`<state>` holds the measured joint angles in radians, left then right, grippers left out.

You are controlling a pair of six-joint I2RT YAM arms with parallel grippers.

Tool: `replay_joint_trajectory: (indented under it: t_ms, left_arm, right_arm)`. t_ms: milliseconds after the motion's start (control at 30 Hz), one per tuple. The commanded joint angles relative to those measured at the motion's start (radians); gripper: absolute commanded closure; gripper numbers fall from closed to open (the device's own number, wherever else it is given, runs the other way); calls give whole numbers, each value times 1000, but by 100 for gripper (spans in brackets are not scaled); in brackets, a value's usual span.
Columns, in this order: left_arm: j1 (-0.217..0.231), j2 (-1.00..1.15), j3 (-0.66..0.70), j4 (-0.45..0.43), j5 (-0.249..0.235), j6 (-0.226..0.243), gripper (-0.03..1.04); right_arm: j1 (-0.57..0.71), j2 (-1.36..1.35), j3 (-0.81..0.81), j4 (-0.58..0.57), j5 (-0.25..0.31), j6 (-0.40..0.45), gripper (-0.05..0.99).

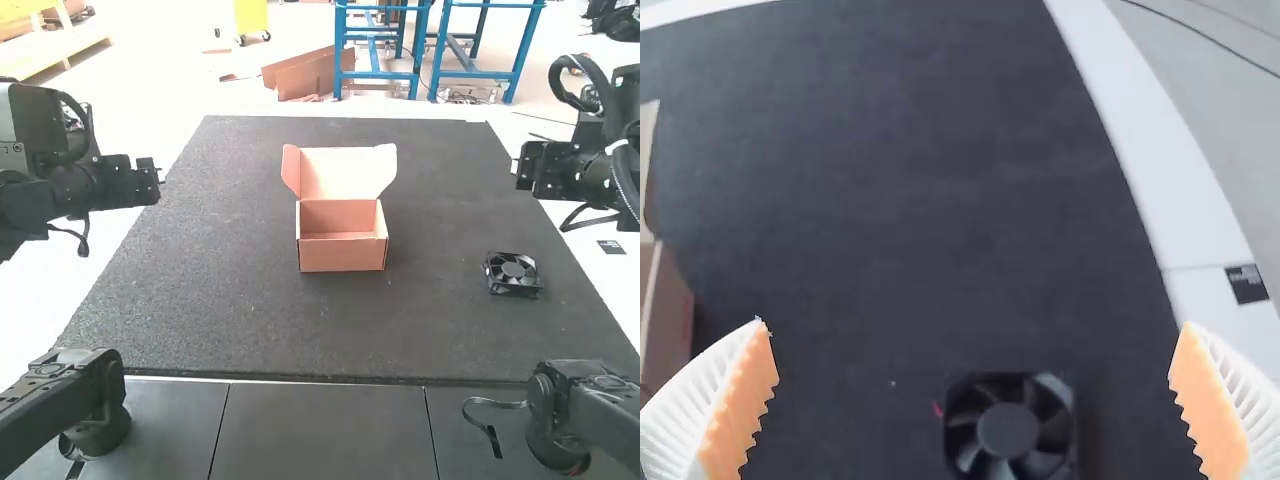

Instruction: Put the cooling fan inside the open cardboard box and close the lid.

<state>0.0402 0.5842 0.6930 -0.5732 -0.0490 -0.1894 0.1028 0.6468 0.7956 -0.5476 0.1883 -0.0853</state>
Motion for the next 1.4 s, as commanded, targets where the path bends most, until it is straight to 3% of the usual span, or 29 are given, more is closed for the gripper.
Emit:
replay_joint_trajectory:
  t_ms: [0,100,167,233,367,633,900,1100,1367]
  left_arm:
    - [0,-3,26,-11,-6,51,4]
    - [-2,8,59,-31,-5,51,4]
    - [-2,19,74,-57,-5,51,4]
    - [-2,29,85,-74,-5,51,4]
    - [-3,39,114,-106,-6,54,4]
    - [-3,42,131,-99,-6,113,4]
    - [-3,42,126,-94,-5,113,4]
    - [-6,48,122,-77,-5,113,4]
    - [-8,82,108,-2,-5,113,4]
  right_arm:
    - [-35,48,14,-31,20,-123,5]
    - [-74,146,47,-107,13,-142,5]
    - [-103,198,73,-143,-32,-149,5]
    - [-140,244,85,-149,-82,-149,5]
    - [-215,340,91,-149,-99,-149,5]
    - [-347,501,142,-167,-208,-91,5]
    - [-410,617,152,-156,-210,-122,5]
    - [-408,709,165,-86,-194,-122,5]
    - [-407,835,182,2,-73,-139,5]
